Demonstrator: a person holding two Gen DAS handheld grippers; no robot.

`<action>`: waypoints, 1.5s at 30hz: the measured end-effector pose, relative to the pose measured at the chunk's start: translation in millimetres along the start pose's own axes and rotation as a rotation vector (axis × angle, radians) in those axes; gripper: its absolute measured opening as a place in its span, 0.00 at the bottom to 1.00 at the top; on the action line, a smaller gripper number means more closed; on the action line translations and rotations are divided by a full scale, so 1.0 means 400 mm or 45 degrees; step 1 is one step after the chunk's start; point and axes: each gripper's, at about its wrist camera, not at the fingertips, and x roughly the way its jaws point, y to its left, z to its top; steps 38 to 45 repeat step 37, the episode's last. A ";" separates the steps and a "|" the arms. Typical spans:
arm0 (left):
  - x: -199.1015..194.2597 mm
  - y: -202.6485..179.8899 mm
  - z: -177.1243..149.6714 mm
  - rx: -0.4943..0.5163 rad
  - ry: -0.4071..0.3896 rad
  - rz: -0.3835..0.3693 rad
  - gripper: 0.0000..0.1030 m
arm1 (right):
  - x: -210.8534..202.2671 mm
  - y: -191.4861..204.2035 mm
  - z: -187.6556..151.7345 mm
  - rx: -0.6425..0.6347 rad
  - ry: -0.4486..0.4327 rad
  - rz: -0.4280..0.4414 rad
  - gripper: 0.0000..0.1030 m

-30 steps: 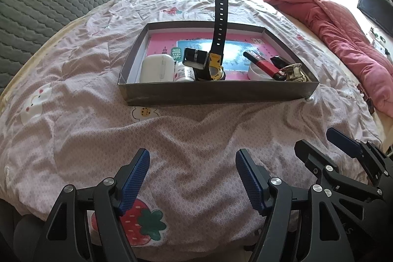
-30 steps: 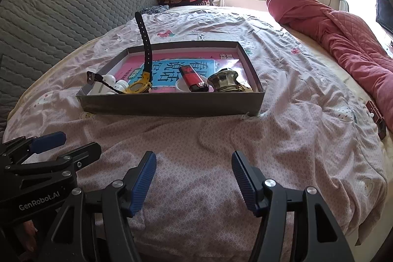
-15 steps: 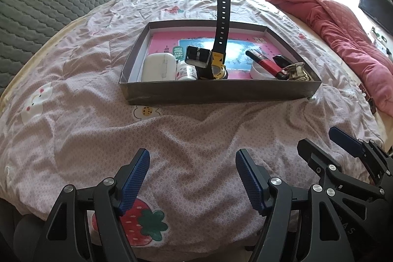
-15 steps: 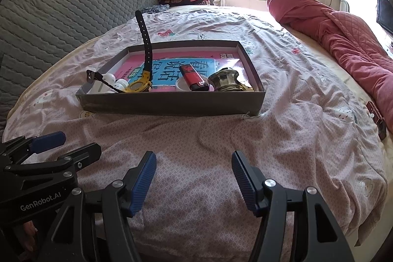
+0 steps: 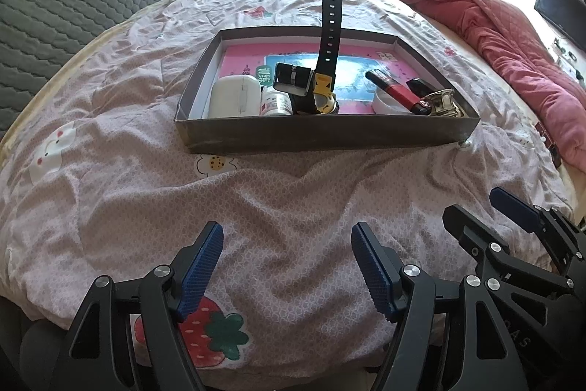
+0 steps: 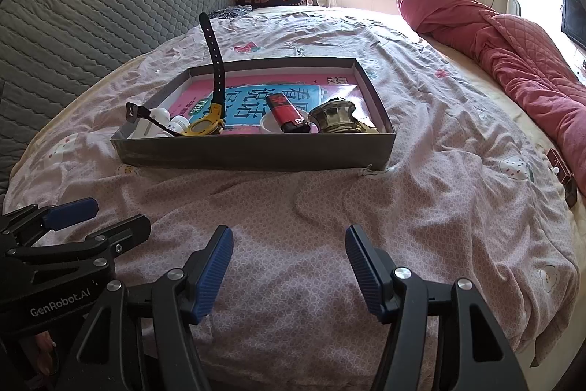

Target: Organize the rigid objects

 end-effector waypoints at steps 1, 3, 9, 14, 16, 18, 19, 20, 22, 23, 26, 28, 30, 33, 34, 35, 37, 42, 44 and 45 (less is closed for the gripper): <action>0.002 -0.001 0.000 0.000 0.001 0.001 0.72 | 0.001 -0.001 0.000 0.002 0.001 0.002 0.61; 0.001 0.000 -0.001 -0.001 0.003 0.000 0.72 | 0.001 0.000 -0.001 0.000 0.002 0.000 0.61; 0.004 0.001 0.000 -0.002 0.003 0.006 0.72 | 0.001 0.000 0.000 -0.001 0.001 0.000 0.61; 0.002 0.003 -0.001 -0.005 0.004 0.010 0.72 | 0.000 0.000 0.000 0.001 -0.003 -0.003 0.61; 0.000 0.005 -0.001 -0.006 0.003 0.009 0.72 | 0.000 0.000 0.002 0.002 -0.003 -0.002 0.61; 0.001 0.005 -0.001 -0.004 0.006 0.013 0.72 | 0.000 0.000 0.002 0.002 -0.003 -0.003 0.61; 0.000 0.006 -0.001 -0.005 0.005 0.015 0.72 | 0.001 0.000 0.002 0.002 -0.003 -0.002 0.61; 0.000 0.006 -0.001 -0.005 0.005 0.016 0.72 | 0.000 0.000 0.002 0.001 -0.003 -0.004 0.61; -0.002 0.008 -0.002 -0.009 0.007 0.015 0.72 | 0.000 -0.001 0.002 0.000 -0.005 -0.003 0.61; 0.000 0.008 -0.002 -0.009 0.007 0.015 0.72 | 0.001 -0.001 0.002 0.001 -0.005 -0.003 0.61; 0.002 0.006 -0.002 -0.009 0.009 0.018 0.72 | 0.000 -0.001 0.002 0.000 -0.006 -0.004 0.61; 0.002 0.007 -0.001 -0.009 0.009 0.018 0.72 | 0.001 -0.002 0.002 -0.001 -0.006 -0.005 0.61; 0.002 0.008 -0.001 -0.010 0.007 0.018 0.72 | 0.001 -0.002 0.002 0.002 -0.005 -0.003 0.61; 0.004 0.008 -0.001 -0.012 0.006 0.023 0.72 | 0.002 -0.001 0.002 -0.001 -0.003 -0.007 0.61; 0.005 0.010 0.000 -0.016 0.007 0.022 0.72 | 0.003 -0.002 0.003 0.000 -0.003 -0.007 0.61; 0.008 0.011 0.001 -0.018 0.009 0.016 0.72 | 0.004 -0.003 0.003 0.001 -0.003 -0.007 0.61; 0.009 0.014 0.003 -0.023 0.004 0.015 0.72 | 0.006 -0.004 0.004 0.006 -0.004 -0.007 0.61; 0.009 0.014 0.003 -0.023 0.004 0.015 0.72 | 0.006 -0.004 0.004 0.006 -0.004 -0.007 0.61; 0.009 0.014 0.003 -0.023 0.004 0.015 0.72 | 0.006 -0.004 0.004 0.006 -0.004 -0.007 0.61; 0.009 0.014 0.003 -0.023 0.004 0.015 0.72 | 0.006 -0.004 0.004 0.006 -0.004 -0.007 0.61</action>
